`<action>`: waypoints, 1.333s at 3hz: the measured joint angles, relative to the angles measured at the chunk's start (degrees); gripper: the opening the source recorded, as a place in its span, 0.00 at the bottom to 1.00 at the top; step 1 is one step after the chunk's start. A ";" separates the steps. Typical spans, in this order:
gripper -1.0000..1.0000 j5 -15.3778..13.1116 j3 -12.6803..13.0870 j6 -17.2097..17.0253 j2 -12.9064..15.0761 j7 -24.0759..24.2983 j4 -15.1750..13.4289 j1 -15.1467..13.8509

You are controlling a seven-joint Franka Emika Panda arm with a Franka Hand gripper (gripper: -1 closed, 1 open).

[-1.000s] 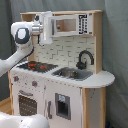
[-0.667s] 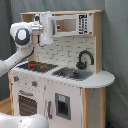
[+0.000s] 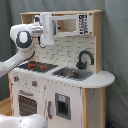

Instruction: Play with the kitchen

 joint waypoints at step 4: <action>0.00 0.15 -1.59 12.75 0.13 -7.01 -13.96 12.08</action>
